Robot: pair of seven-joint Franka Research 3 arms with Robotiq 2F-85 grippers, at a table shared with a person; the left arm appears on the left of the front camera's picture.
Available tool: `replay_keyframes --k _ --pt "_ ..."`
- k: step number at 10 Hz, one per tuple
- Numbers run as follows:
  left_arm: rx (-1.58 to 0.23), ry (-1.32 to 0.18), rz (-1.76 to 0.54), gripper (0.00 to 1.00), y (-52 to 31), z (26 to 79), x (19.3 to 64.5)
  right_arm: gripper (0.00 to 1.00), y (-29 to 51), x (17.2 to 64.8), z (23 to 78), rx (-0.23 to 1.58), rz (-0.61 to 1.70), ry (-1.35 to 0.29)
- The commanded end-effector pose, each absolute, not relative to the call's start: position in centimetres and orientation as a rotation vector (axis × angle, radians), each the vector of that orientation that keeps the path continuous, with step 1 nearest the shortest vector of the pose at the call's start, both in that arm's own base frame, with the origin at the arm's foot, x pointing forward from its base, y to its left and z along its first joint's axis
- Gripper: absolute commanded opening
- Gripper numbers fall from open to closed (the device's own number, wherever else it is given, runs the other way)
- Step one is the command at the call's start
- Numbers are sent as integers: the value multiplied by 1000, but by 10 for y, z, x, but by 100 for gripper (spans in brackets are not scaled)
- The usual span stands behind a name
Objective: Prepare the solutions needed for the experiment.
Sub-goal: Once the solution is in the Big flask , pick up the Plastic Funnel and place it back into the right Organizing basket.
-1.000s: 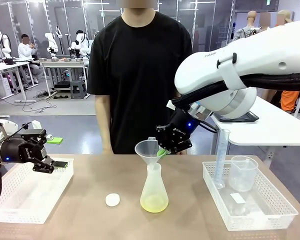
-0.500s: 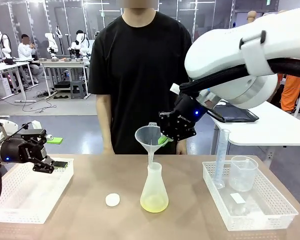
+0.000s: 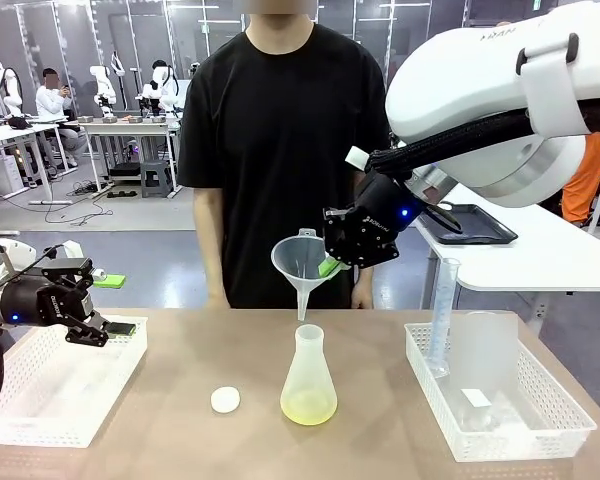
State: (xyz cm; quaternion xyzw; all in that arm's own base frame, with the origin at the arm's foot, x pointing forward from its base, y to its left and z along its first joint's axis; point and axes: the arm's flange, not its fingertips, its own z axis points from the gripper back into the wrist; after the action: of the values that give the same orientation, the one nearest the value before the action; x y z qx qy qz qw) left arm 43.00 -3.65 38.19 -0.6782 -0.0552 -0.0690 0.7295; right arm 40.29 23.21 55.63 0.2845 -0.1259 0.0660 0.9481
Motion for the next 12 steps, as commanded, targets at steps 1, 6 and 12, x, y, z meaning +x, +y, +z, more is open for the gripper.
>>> replay_keyframes --k 1,6,12 --pt "-1505 -136 -155 100 -38 384 431 0 227 400 552 600 158 -278" --pt "-1505 -136 -155 100 -38 384 431 0 157 417 559 609 134 -241" --pt "-1505 -136 -155 100 -38 384 431 0 -9 453 563 570 9 -246"
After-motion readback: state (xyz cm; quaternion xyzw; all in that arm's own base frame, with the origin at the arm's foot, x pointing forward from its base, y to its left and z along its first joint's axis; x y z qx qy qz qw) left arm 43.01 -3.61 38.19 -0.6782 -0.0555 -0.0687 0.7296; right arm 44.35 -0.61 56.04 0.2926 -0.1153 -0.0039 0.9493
